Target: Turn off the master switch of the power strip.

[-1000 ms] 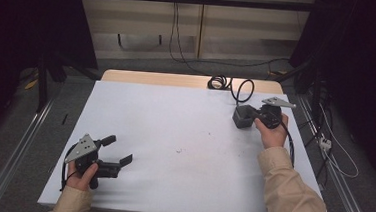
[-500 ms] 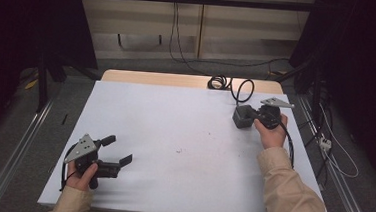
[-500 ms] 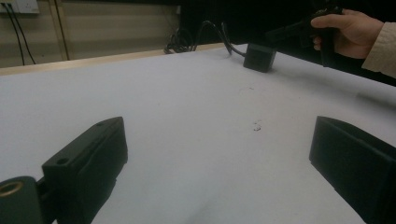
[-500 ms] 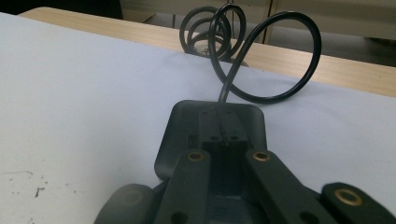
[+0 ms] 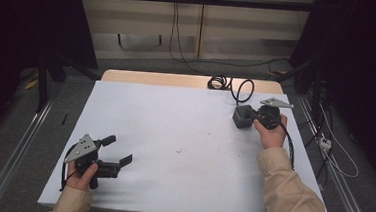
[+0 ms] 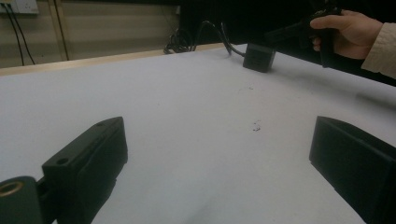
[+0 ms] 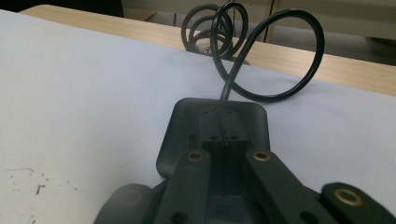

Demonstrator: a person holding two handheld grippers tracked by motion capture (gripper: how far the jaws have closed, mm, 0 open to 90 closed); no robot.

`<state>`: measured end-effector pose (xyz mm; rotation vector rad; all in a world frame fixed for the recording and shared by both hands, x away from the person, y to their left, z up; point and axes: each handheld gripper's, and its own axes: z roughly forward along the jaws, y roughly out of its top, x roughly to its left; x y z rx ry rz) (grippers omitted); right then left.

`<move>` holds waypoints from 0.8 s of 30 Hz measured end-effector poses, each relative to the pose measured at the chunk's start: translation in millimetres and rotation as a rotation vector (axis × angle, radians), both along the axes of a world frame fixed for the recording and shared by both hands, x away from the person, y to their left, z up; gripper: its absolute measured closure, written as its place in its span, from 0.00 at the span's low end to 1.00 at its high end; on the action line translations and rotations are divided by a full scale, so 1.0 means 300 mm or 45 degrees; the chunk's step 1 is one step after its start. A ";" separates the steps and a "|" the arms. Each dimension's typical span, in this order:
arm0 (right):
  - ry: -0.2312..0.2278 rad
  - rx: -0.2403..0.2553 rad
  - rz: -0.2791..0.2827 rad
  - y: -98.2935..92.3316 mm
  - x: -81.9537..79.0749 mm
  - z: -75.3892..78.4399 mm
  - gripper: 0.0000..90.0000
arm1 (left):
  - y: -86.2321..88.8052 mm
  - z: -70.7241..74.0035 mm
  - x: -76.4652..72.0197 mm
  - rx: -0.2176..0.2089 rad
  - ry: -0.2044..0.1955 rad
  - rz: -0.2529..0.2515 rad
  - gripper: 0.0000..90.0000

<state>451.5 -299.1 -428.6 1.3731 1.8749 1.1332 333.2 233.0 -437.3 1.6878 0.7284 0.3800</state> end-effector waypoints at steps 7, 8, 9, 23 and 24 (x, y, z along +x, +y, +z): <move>-0.015 0.004 0.014 -0.004 0.000 -0.006 1.00 | 0.001 0.002 -0.003 0.001 -0.002 0.003 0.05; -0.019 -0.002 0.020 -0.003 0.000 -0.007 1.00 | 0.001 0.001 -0.003 0.001 -0.001 0.004 0.05; -0.024 -0.007 0.027 -0.002 0.001 -0.008 1.00 | 0.001 0.001 -0.003 0.001 -0.001 0.004 0.05; -0.027 -0.009 0.033 0.000 0.002 -0.010 1.00 | -0.001 0.000 -0.005 0.004 -0.001 -0.003 0.05; -0.024 -0.005 0.030 0.000 0.002 -0.010 1.00 | -0.001 0.000 -0.005 0.004 -0.001 -0.003 0.05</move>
